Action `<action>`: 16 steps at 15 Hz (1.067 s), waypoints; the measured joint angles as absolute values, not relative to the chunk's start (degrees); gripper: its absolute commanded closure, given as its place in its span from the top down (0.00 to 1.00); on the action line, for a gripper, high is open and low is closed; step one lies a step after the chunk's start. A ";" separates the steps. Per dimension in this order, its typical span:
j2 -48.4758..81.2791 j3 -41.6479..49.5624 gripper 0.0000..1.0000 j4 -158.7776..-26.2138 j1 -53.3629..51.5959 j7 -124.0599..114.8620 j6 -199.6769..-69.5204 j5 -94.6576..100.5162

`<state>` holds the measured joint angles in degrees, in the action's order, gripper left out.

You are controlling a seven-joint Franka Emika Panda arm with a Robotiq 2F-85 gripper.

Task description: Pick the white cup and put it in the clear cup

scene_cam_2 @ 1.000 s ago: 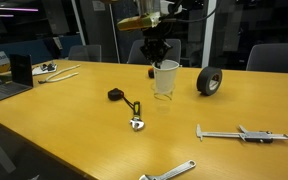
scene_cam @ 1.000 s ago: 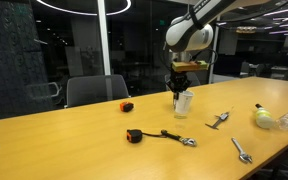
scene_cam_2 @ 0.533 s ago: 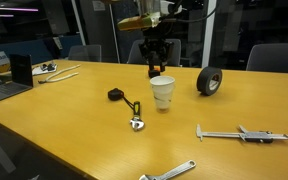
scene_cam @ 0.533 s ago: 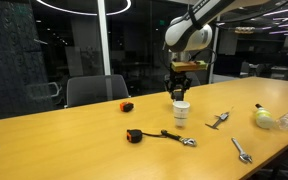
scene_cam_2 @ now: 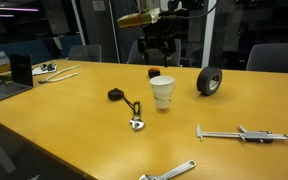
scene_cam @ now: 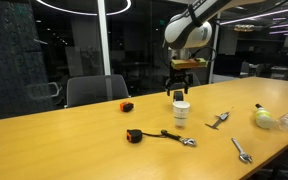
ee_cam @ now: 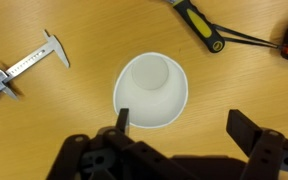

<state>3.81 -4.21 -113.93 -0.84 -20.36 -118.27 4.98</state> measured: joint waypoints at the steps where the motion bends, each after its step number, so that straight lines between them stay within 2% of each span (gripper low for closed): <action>1: 3.49 -4.21 1.00 -113.51 -0.88 -20.44 -117.21 4.98; 9: -8.47 -4.80 1.00 -114.70 -2.32 -20.64 -102.39 4.87; 16: -28.57 -5.82 1.00 -130.23 -4.72 -15.09 -96.94 0.74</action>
